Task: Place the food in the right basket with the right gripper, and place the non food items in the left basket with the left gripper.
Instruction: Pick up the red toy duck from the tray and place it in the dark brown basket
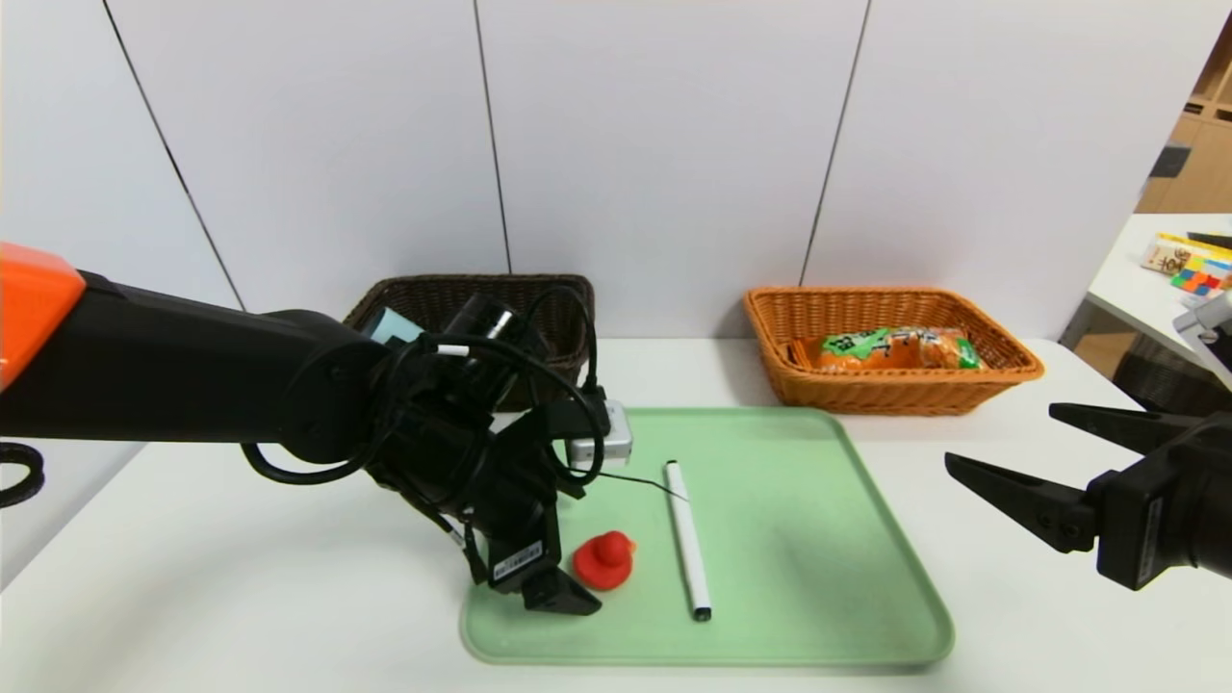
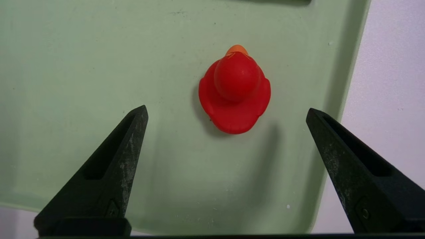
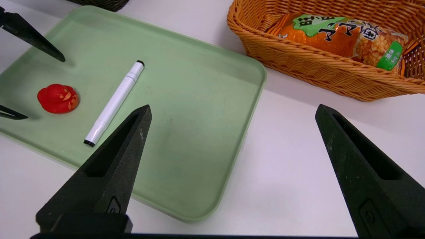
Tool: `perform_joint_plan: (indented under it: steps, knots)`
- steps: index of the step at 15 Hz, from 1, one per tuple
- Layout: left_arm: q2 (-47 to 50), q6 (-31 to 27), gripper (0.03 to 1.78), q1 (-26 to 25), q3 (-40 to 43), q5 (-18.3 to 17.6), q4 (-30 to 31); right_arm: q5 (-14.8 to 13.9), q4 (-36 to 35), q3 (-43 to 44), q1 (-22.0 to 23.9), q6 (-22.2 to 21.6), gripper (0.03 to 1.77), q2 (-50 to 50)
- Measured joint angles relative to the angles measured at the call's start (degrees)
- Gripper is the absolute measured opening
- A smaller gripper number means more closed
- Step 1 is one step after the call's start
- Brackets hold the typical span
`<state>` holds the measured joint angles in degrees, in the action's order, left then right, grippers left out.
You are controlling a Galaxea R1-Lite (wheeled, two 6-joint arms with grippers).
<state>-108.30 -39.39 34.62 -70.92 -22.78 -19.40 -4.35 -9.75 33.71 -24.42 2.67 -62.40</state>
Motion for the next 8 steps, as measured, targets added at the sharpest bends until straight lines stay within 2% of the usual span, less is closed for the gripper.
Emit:
perform_joint_plan:
  steps: [8]
  knots:
    - [-4.21,0.15,1.69,-0.09,-1.79,0.13,0.0,0.11,0.0,-0.24,-0.05,-0.06,1.7,0.5]
